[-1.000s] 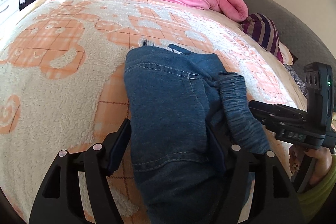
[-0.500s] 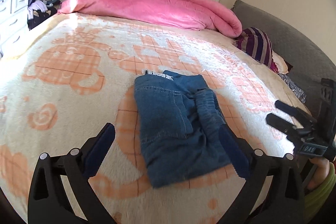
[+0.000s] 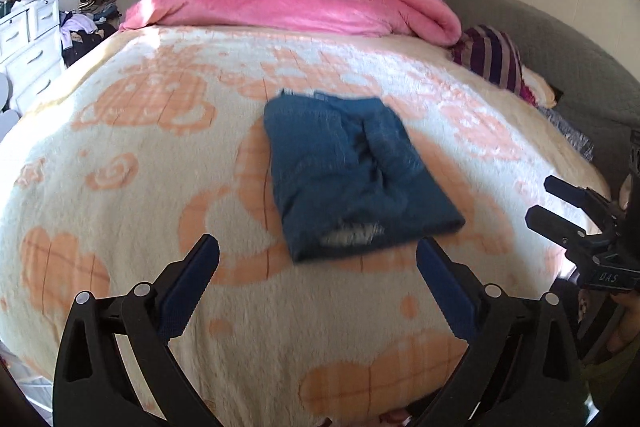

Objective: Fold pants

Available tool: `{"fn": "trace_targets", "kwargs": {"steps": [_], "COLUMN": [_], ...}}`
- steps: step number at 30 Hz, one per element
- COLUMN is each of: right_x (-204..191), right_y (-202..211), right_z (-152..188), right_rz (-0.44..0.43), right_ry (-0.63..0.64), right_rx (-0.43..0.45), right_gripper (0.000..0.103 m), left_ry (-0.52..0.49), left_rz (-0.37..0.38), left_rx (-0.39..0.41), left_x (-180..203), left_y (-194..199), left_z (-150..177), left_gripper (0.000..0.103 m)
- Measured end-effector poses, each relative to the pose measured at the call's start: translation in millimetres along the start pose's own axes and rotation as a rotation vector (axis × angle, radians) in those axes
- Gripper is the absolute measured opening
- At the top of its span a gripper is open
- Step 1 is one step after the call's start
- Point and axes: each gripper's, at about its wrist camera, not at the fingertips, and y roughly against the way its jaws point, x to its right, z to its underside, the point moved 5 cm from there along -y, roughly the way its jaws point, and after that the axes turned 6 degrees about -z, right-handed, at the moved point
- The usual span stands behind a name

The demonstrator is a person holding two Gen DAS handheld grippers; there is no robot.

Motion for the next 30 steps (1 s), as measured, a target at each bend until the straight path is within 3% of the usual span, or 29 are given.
{"fn": "trace_targets", "kwargs": {"steps": [6,9,30], "right_x": [2,0,1], "right_y": [-15,-15,-16], "right_z": [26,24,25], "right_rz": [0.027,0.053,0.045], "right_ry": [-0.043,-0.015,-0.025], "right_rx": [-0.074,-0.064,-0.074], "right_gripper": [0.094,0.094,0.094], "left_ry": [0.035,0.043,0.051], "left_rz": [-0.014,-0.029,-0.031], "left_rx": [-0.04,-0.063,-0.059], "left_x": [-3,-3,0], "left_y": [-9,-14,-14], "left_z": [26,32,27], "left_gripper": [0.099,0.099,0.099]}}
